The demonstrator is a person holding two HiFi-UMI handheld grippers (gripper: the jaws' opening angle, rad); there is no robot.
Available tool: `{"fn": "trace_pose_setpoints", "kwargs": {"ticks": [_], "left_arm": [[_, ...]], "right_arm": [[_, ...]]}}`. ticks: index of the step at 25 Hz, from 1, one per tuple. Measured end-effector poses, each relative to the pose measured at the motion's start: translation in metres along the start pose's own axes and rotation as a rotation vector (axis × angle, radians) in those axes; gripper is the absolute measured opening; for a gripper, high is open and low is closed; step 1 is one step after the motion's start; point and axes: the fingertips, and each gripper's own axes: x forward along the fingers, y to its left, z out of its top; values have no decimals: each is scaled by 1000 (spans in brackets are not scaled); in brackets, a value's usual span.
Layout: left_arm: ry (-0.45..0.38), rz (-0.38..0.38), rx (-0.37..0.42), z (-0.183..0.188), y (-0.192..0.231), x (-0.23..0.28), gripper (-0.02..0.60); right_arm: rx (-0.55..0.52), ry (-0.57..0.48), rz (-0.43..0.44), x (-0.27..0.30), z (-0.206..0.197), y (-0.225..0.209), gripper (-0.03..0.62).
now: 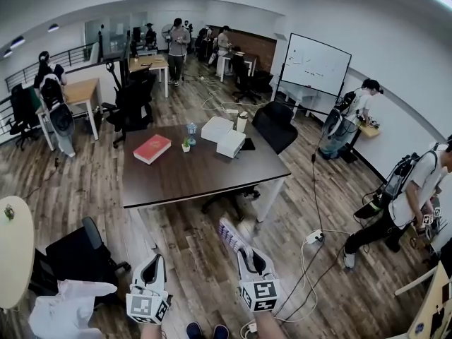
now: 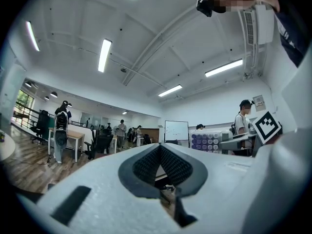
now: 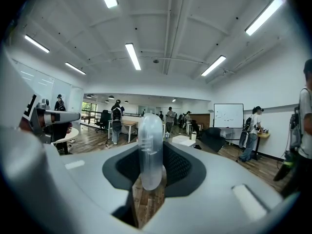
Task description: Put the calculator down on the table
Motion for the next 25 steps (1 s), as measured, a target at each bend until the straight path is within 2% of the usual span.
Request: {"fn": "trace_pose_setpoints", "kwargs": {"ticks": [4, 12, 17, 25], "left_arm": [[2, 2, 2, -1, 23, -5, -5], [-19, 88, -34, -7, 91, -27, -5], [-29, 128, -29, -4, 127, -42, -5], [-22, 159, -46, -9, 152, -50, -5]], "right_arm": [[-8, -13, 2, 12, 4, 20, 115], [-34, -25, 59, 49, 16, 75, 115], [-32, -40, 96, 71, 24, 109, 115], [-33, -27, 141, 89, 20, 139, 115]]}}
